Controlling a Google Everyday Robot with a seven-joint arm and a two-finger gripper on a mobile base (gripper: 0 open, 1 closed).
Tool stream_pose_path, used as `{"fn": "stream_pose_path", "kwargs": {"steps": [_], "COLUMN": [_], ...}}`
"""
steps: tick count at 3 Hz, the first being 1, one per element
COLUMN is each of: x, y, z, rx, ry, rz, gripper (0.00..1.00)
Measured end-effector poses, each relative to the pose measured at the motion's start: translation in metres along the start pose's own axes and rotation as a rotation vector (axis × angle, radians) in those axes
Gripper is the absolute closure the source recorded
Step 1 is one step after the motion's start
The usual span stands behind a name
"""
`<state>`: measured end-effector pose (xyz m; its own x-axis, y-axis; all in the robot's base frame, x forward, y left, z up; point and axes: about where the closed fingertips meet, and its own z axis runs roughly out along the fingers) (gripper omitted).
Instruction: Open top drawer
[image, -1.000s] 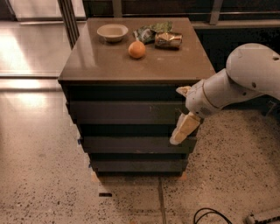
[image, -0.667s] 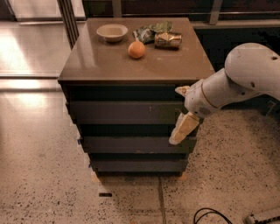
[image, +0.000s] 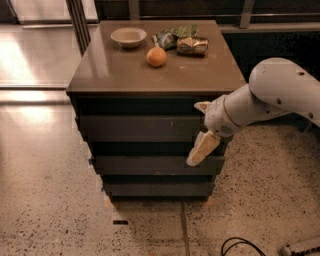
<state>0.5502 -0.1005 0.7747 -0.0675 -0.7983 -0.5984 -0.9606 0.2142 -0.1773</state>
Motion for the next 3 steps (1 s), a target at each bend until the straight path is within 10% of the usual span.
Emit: {"fn": "stream_pose_path", "kwargs": {"steps": [3], "x": [0.040], "y": [-0.045], "z": [0.083], "rx": [0.037], "ry": [-0.026], "rz": [0.049], "gripper": [0.00]}}
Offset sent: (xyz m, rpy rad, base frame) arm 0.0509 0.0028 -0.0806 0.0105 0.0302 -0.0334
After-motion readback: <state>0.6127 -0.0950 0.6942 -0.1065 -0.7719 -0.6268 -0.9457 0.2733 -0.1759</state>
